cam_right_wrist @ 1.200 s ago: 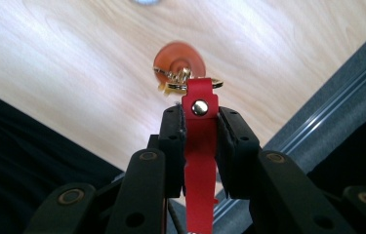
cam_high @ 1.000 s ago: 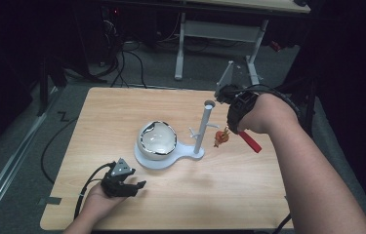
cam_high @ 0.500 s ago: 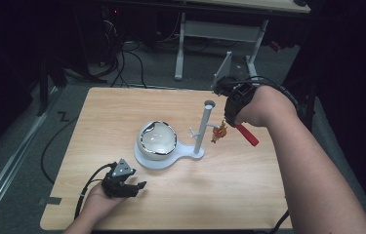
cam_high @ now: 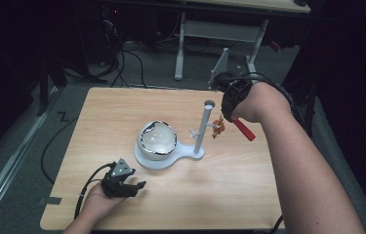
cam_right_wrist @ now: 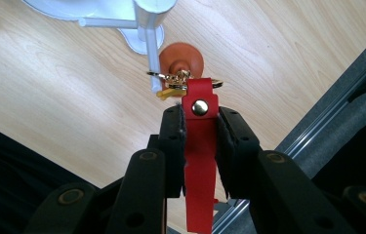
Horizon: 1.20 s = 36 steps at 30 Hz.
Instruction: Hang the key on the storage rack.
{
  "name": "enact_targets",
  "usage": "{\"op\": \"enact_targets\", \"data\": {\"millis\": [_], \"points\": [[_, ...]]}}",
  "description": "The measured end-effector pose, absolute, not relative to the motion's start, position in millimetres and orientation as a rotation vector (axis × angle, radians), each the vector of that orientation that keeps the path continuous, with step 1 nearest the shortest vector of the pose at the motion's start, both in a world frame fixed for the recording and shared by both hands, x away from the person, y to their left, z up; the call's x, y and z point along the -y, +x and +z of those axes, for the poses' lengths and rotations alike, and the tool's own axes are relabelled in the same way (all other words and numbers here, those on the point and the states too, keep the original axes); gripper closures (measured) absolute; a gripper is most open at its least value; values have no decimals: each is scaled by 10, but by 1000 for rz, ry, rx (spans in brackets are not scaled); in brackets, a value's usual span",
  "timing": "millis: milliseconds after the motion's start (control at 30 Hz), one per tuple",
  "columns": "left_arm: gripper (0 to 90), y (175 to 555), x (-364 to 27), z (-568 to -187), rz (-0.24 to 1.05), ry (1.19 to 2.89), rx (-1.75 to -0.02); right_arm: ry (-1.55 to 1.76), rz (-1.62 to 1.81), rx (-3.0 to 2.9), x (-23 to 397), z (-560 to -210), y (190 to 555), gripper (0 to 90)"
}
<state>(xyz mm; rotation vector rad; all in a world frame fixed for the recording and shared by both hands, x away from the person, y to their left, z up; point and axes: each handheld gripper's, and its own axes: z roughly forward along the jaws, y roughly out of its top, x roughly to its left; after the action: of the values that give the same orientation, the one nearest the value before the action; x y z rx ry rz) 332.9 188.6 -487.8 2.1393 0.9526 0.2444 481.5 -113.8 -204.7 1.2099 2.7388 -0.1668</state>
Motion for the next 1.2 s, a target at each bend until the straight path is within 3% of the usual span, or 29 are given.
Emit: {"op": "enact_targets", "data": {"millis": [233, 300, 400, 833, 900, 1200], "points": [[362, 3325, -1883, -4877, 246, 2138, -952, 1193, -169, -2740, 1134, -2174, 4848, 732], [362, 3323, -1880, -4877, 248, 2141, -950, 1176, -174, -2737, 1131, -2193, 4840, 783], [362, 3320, -1878, -4878, 247, 2142, -950, 1185, -158, -2752, 1130, -2185, 4828, 741], [362, 3312, -1883, -4884, 250, 2144, -954, 1205, -137, -2743, 1232, -2264, 4800, 705], [362, 3312, -1890, -4885, 251, 2141, -959, 1222, -121, -2721, 1272, -2302, 4804, 652], [362, 3312, -1885, -4890, 247, 2146, -957, 1299, -81, -2652, 1445, -2497, 4817, 598]]}}
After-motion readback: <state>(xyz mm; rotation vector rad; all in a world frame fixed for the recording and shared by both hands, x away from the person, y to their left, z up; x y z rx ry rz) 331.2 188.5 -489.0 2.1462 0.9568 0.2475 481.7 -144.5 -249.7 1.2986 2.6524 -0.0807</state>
